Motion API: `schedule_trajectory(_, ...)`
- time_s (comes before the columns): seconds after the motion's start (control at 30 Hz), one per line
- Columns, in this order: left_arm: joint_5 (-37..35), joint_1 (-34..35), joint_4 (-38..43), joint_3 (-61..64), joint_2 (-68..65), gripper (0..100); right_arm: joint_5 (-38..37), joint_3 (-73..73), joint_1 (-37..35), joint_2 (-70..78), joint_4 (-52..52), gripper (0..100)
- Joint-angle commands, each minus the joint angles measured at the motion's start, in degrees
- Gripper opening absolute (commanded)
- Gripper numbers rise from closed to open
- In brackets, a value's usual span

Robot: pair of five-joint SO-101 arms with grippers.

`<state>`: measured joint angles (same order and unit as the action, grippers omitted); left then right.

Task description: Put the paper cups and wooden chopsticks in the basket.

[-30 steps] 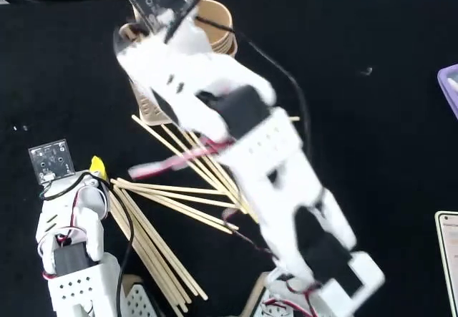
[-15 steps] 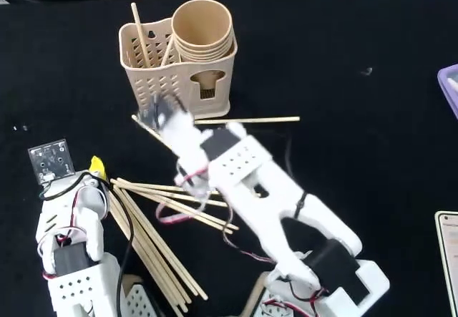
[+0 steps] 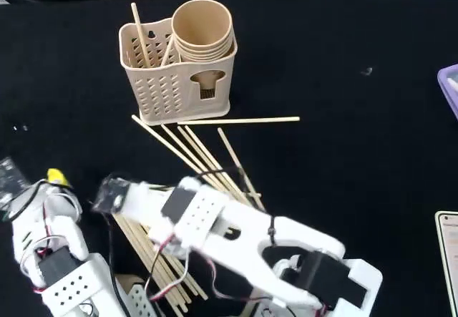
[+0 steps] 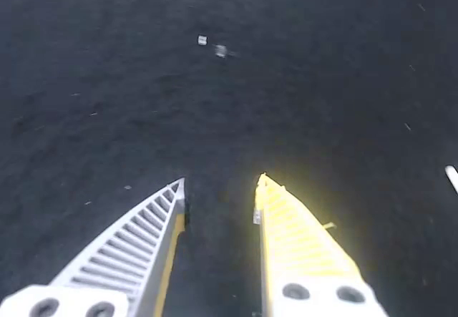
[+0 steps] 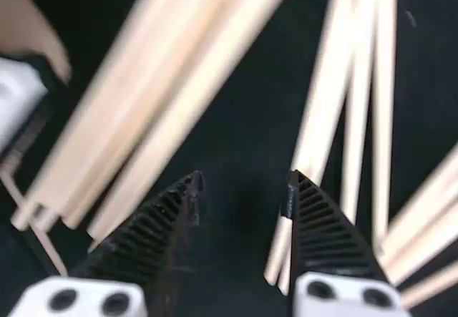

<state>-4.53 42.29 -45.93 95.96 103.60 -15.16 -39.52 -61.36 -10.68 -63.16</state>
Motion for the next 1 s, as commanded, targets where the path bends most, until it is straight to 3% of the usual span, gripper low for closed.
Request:
schedule_trajectory(0.0, -2.5, 2.9, 1.4, -2.2, 0.9, 17, 3.3, -0.7, -3.3, -2.2, 5.5, 19.1)
schedule_trajectory(0.27, -5.2, 5.8, 1.4, -3.0, 0.9, 17, 8.1, -5.9, -7.1, -2.1, 12.0, 19.1)
schedule_trajectory(0.57, -5.3, 5.9, 1.4, -2.8, 0.9, 17, 8.1, -8.4, -3.1, 5.7, 16.5, 19.0)
schedule_trajectory(0.63, -5.3, 5.9, 1.4, -2.8, 0.9, 17, 7.7, -5.5, -2.1, 7.9, 13.7, 14.8)
schedule_trajectory(0.73, -5.3, 5.9, 1.4, -2.8, 0.9, 17, 7.6, -4.1, -0.6, 9.5, 12.5, 0.3)
schedule_trajectory(0.97, -5.3, 5.5, 1.4, -2.6, 0.9, 17, 2.5, -4.2, 3.6, 5.8, 8.4, 1.0)
